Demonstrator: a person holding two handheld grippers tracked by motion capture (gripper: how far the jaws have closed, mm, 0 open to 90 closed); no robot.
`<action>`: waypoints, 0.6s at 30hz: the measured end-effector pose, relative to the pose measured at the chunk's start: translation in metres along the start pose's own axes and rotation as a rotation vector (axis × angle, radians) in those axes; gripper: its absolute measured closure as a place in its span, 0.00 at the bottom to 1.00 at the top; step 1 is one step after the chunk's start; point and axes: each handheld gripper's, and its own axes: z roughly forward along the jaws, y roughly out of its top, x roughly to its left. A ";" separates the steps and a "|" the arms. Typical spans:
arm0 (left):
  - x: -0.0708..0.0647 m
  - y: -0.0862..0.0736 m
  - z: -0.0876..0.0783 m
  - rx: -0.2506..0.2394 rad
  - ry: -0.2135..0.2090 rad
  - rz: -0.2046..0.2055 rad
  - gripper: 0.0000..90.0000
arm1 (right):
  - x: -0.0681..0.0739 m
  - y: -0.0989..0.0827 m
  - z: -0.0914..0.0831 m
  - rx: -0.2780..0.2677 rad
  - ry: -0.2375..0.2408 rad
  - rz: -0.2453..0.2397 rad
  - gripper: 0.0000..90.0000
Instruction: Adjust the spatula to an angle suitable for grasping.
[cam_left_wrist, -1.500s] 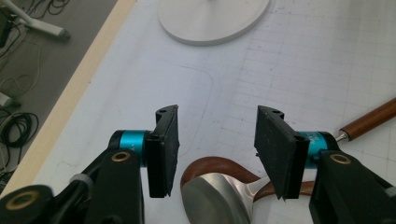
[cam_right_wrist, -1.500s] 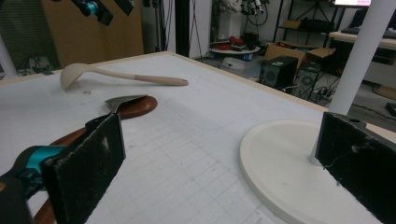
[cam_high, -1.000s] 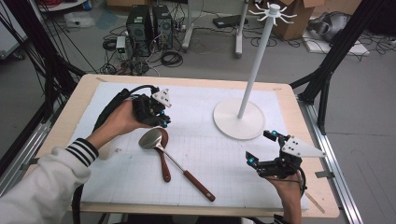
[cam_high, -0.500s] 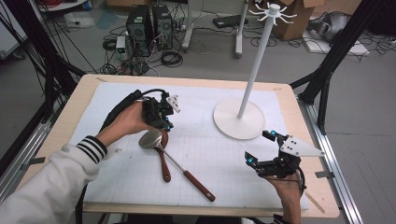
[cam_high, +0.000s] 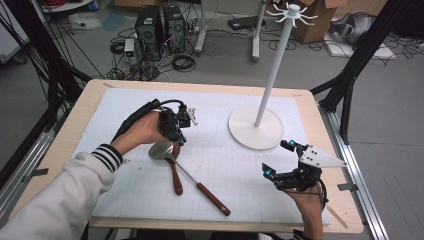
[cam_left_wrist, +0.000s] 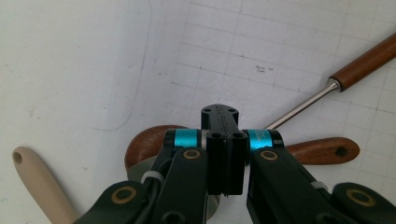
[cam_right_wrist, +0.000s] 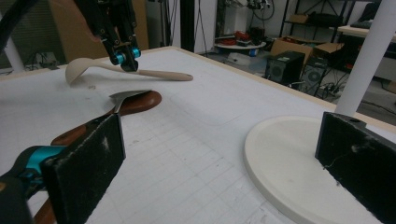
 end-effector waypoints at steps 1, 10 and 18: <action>0.001 0.001 0.004 0.017 -0.003 -0.005 1.00 | 0.000 0.000 0.000 0.003 0.000 0.001 0.01; 0.002 0.003 0.018 0.080 -0.013 -0.028 1.00 | 0.000 -0.001 0.002 0.016 0.004 -0.004 0.00; -0.001 0.003 0.033 0.133 -0.038 -0.048 1.00 | 0.000 0.000 0.000 0.009 0.004 0.000 0.01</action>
